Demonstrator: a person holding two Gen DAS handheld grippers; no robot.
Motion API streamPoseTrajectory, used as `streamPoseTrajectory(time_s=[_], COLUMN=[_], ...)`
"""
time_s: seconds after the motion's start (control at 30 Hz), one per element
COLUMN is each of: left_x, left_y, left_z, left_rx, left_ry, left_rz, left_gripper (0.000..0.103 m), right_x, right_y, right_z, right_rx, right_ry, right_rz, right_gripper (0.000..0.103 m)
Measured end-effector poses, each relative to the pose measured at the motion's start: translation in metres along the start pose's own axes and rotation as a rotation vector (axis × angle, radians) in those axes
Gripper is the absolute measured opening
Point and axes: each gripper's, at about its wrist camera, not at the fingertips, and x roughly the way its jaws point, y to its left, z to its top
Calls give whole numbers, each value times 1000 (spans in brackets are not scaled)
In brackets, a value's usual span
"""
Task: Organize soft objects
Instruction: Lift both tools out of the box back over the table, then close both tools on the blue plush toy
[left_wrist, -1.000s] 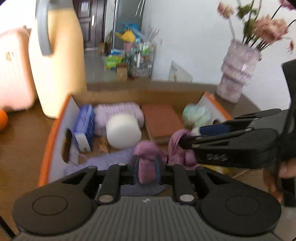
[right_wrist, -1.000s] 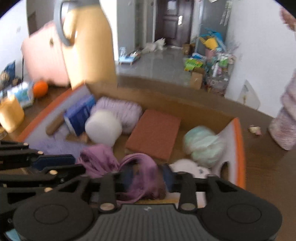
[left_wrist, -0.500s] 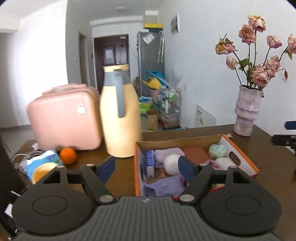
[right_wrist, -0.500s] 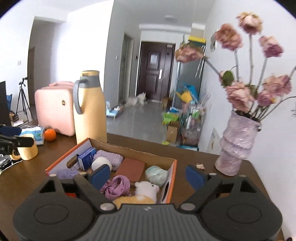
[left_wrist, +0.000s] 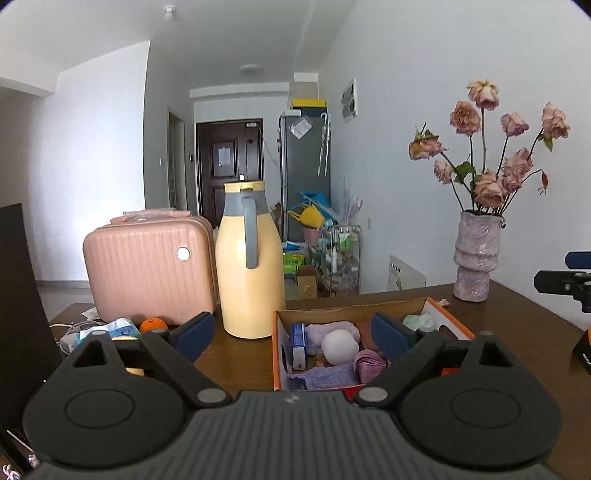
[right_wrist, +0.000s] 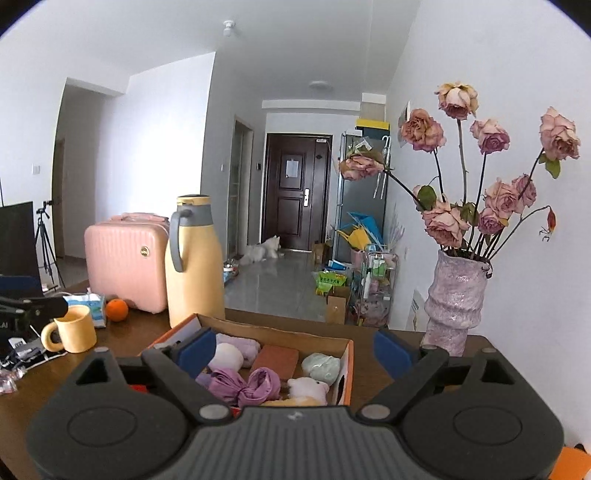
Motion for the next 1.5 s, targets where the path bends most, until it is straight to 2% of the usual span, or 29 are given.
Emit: streamPoseTrajectory(time_s=[0.2, 0.33, 0.43, 0.6, 0.7, 0.8, 0.93, 1.1, 1.2, 1.3, 1.37, 1.4, 1.47, 1.5], left_x=[-34, -65, -93, -132, -146, -149, -133, -108, -79, -43, -13, 4, 33, 49], left_y=[6, 6, 6, 3, 4, 8, 15, 21, 23, 28, 33, 35, 40, 42], left_z=[-22, -56, -85, -128, -148, -165, -167, -157, -150, -139, -133, -129, -124, -122], left_rx=[-44, -6, 9, -10, -45, -20, -25, -58, -76, -89, -100, -103, -116, -127], left_ry=[-41, -45, -41, 15, 90, 150, 195, 201, 218, 220, 251, 274, 311, 334], left_rz=[24, 52, 44, -14, -41, -55, -17, -37, -52, -82, -123, -134, -168, -185], left_gripper=[99, 100, 103, 103, 103, 103, 103, 103, 103, 96, 77, 74, 60, 60], right_x=[-27, -58, -80, -113, -133, -146, -141, -118, -89, -57, -32, -19, 9, 25], right_y=[11, 23, 36, 55, 63, 64, 66, 73, 77, 87, 96, 100, 105, 107], right_z=[-26, -67, -103, -154, -177, -195, -198, -192, -187, -177, -167, -163, -155, -150], right_rx=[44, 61, 42, 39, 65, 123, 192, 193, 257, 266, 259, 263, 292, 314], right_ry=[-24, -22, 10, 78, 114, 138, 153, 157, 202, 226, 226, 228, 234, 247], right_rz=[-2, 6, -6, 4, 24, 35, 41, 61, 127, 171, 190, 201, 235, 250], right_gripper=[93, 95, 96, 96, 96, 96, 96, 94, 88, 80, 77, 73, 66, 62])
